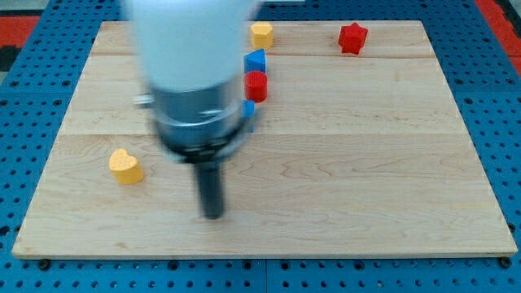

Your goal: Push the green star at the bottom of the blue cube

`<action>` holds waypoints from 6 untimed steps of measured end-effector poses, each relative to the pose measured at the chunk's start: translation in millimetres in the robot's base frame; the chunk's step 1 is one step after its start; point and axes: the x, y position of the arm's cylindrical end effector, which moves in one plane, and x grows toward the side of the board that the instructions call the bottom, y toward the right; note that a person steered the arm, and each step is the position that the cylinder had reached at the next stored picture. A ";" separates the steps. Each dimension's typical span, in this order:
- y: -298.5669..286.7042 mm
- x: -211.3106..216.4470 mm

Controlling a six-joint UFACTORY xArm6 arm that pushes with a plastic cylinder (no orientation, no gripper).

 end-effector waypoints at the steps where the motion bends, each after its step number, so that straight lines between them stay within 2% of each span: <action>1: -54.3 -25.8; 3: -51.1 -104.9; 4: -14.3 -132.7; 5: 19.3 -121.6; 6: 21.2 -93.8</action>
